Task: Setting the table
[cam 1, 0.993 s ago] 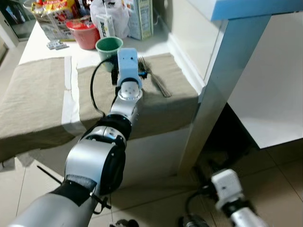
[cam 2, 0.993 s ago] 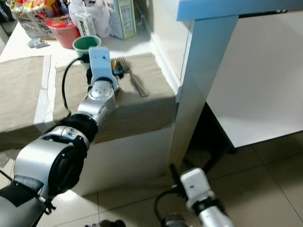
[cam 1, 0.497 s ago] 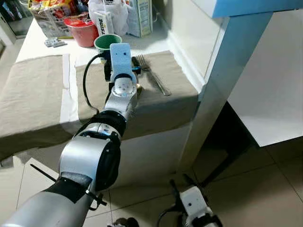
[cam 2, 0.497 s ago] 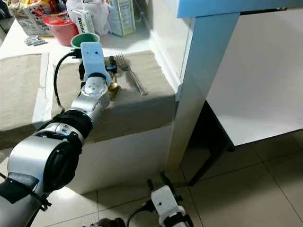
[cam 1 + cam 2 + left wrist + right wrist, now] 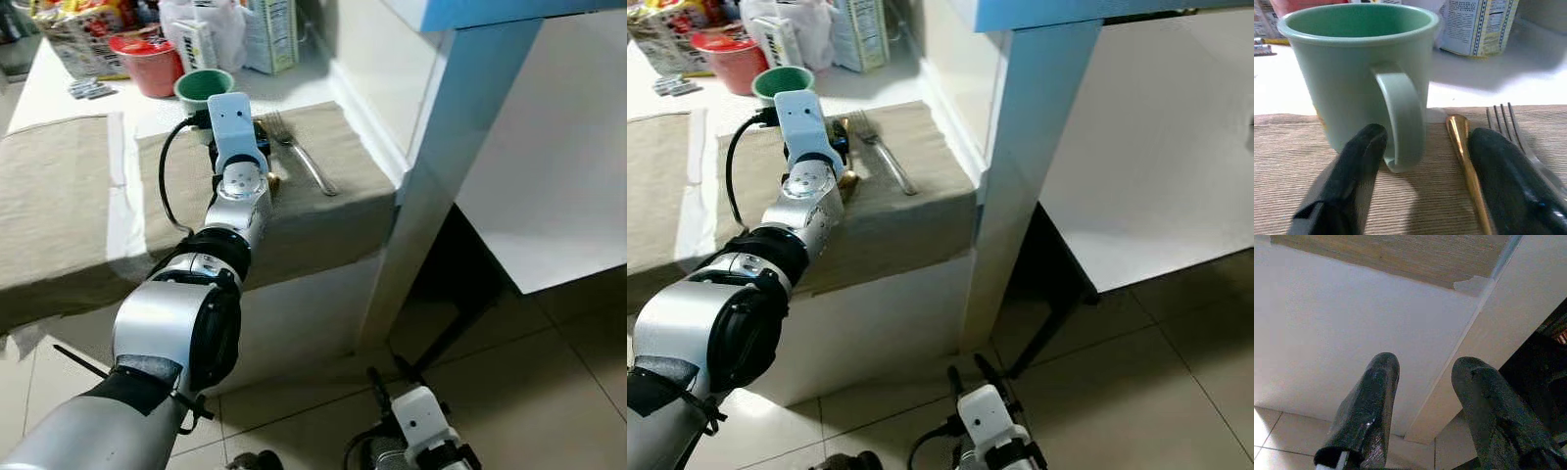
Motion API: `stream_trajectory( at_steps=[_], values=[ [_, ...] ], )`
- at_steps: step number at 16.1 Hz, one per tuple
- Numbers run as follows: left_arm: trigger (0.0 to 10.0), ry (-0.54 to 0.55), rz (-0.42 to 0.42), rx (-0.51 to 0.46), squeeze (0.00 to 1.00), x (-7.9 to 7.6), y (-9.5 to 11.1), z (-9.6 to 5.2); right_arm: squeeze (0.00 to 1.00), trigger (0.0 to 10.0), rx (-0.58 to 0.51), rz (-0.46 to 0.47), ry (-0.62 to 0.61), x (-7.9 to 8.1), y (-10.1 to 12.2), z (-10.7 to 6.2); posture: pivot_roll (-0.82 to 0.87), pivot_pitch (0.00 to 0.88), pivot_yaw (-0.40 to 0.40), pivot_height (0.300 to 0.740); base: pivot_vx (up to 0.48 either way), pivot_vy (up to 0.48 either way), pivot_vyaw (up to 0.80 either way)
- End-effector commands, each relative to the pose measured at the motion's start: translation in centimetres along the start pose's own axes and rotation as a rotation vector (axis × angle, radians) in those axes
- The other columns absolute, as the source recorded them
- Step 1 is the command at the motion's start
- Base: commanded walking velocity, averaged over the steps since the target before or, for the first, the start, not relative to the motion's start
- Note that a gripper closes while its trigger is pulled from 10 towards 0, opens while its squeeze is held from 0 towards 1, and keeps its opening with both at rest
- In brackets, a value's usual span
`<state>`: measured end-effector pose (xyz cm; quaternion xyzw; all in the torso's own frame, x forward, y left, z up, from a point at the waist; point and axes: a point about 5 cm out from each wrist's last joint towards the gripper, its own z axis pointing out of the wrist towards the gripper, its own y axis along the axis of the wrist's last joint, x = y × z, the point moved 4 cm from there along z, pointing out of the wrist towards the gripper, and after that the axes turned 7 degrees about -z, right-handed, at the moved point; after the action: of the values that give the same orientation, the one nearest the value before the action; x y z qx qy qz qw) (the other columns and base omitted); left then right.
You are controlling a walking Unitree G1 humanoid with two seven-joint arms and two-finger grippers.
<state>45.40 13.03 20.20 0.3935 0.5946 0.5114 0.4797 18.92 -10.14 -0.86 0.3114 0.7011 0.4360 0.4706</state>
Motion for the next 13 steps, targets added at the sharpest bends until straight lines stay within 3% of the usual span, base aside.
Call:
stream_trajectory(
  at_steps=[1, 13],
  values=[
    [0.0, -0.011, -0.006, 0.014, 0.00, 0.0, 0.0, 0.1, 0.00, 10.0, -0.021, 0.005, -0.011, -0.3, 0.5, 0.0, -0.41, 0.128, 0.069, 0.740, 0.000, 0.000, 0.00],
    [0.0, -0.033, -0.004, -0.055, 0.00, -0.5, 1.5, 0.2, 0.00, 10.0, -0.028, 0.002, -0.003, -0.4, 0.4, 0.3, -0.40, 0.111, 0.069, 0.740, 0.000, 0.000, 0.00]
  ],
)
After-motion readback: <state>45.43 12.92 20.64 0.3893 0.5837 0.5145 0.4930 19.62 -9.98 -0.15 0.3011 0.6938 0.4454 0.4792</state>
